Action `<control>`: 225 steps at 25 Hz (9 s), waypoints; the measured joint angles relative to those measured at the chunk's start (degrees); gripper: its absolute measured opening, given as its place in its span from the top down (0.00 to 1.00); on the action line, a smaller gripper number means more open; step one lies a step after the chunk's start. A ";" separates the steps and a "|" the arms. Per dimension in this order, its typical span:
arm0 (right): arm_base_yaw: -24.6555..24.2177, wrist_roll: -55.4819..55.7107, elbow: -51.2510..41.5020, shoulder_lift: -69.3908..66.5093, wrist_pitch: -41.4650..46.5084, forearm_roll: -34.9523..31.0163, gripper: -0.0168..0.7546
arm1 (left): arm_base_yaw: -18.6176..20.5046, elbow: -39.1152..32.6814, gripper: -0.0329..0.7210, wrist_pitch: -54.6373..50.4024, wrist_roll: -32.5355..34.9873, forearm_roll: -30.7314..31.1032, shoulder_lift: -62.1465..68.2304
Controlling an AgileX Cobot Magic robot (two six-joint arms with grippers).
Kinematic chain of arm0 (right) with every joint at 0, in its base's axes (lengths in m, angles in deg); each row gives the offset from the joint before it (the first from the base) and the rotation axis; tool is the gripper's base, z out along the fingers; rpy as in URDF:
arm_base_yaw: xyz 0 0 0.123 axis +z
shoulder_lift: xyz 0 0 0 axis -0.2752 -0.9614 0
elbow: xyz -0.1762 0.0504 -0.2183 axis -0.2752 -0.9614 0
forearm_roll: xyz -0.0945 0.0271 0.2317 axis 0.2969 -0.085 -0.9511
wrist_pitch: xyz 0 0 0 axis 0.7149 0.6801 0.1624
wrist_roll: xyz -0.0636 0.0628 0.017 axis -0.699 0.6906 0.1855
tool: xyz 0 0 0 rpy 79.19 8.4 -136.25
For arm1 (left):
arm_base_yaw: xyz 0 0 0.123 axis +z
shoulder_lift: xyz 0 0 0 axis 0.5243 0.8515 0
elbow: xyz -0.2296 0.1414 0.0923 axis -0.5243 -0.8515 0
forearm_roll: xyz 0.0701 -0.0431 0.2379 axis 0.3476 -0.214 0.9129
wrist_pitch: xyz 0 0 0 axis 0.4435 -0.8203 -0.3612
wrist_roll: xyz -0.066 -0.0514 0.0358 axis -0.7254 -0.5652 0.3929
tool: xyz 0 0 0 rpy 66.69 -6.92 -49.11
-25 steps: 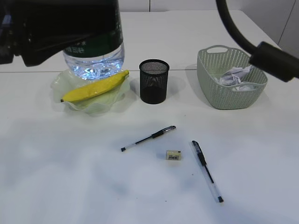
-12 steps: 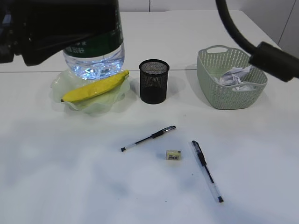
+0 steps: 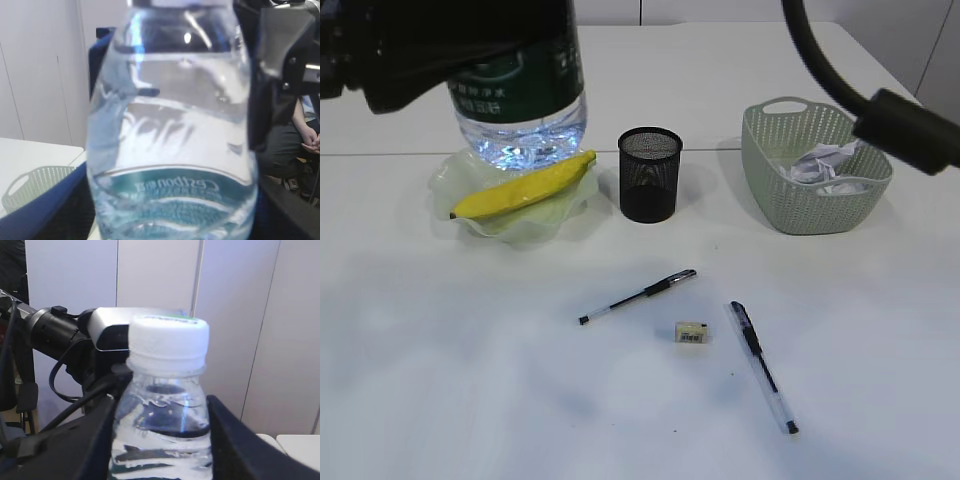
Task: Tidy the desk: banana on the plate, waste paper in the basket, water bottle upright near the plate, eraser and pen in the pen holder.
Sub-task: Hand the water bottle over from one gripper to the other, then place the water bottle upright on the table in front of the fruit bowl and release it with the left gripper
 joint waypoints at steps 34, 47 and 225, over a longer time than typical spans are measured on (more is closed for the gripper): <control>0.00 -0.10 0.00 0.00 -0.44 0.00 0.51 | 0.00 0.35 0.37 0.00 -0.87 0.00 0.00; 0.00 -0.10 0.00 0.00 -0.65 0.00 0.44 | 0.00 0.35 0.40 0.00 -0.95 0.10 0.00; 0.05 58.50 -10.09 14.14 10.76 72.62 0.28 | -9.36 -16.66 0.40 86.73 -17.58 49.33 19.93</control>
